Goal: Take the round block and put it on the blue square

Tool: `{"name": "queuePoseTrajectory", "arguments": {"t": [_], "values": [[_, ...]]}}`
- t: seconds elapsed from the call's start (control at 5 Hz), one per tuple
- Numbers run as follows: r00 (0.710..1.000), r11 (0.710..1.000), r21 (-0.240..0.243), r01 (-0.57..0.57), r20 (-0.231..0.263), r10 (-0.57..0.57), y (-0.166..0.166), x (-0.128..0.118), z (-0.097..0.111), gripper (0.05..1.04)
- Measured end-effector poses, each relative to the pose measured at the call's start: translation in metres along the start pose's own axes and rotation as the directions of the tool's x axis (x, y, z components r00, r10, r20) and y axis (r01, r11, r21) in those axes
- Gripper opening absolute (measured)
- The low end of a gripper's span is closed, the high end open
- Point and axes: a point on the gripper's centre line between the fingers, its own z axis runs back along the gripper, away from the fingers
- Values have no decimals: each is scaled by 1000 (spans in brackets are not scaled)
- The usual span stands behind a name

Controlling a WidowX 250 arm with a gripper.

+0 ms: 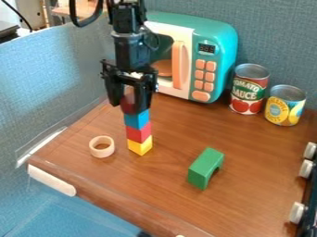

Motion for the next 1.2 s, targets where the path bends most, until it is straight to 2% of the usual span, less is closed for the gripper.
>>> {"name": "queuePoseTrajectory", "arguments": {"t": [0.4,0.6,1.0,1.2], "values": [[999,999,-1,-35,-2,35,5,6,-2,778],[999,999,-2,-52,0,52,8,6,-2,820],[997,997,-8,-71,-6,71,7,5,-2,1003],[997,997,-23,-78,-9,78,4,5,-1,999]]}}
